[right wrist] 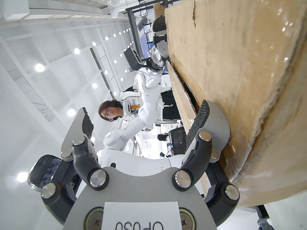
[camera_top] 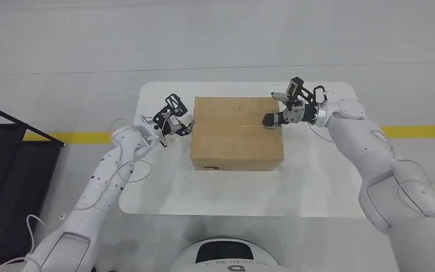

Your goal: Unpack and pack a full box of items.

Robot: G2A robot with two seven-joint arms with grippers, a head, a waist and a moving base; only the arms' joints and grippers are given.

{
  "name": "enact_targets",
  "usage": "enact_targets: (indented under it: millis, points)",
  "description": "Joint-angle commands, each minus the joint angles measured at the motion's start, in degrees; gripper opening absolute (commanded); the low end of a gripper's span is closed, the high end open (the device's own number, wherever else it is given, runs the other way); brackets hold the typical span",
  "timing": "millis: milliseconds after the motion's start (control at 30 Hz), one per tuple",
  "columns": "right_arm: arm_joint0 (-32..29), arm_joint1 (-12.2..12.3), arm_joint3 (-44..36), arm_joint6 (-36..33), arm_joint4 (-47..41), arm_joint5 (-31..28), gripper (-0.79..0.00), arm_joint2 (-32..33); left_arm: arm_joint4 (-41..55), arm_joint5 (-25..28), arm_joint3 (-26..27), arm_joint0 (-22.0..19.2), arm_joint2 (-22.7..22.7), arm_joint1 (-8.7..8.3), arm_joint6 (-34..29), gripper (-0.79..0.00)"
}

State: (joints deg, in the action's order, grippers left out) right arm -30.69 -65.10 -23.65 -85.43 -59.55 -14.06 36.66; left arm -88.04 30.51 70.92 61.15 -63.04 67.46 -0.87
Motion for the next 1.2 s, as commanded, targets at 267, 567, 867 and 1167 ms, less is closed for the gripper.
enact_targets:
  millis: [267,567,867,1167]
  points:
    - [-0.2,2.1,2.3,0.5,-0.8,-2.3,0.000,5.3,-0.6,-0.3,0.0,-4.2,4.8,1.50,-0.7,0.000]
    - [-1.2,4.1,0.3,-0.6,-0.5,-3.3,0.000,9.4,1.6,-1.0,-3.1,-4.6,4.7,1.91,-0.5,0.000]
    - [-5.3,7.4,-9.8,-2.6,0.3,-1.1,0.000,14.4,4.3,-1.1,-4.9,-1.1,1.3,1.05,0.8,0.000]
    - [-10.1,11.8,-18.3,-2.6,4.6,1.9,0.000,17.2,5.7,-1.8,-4.1,1.7,-0.4,0.57,1.2,0.000]
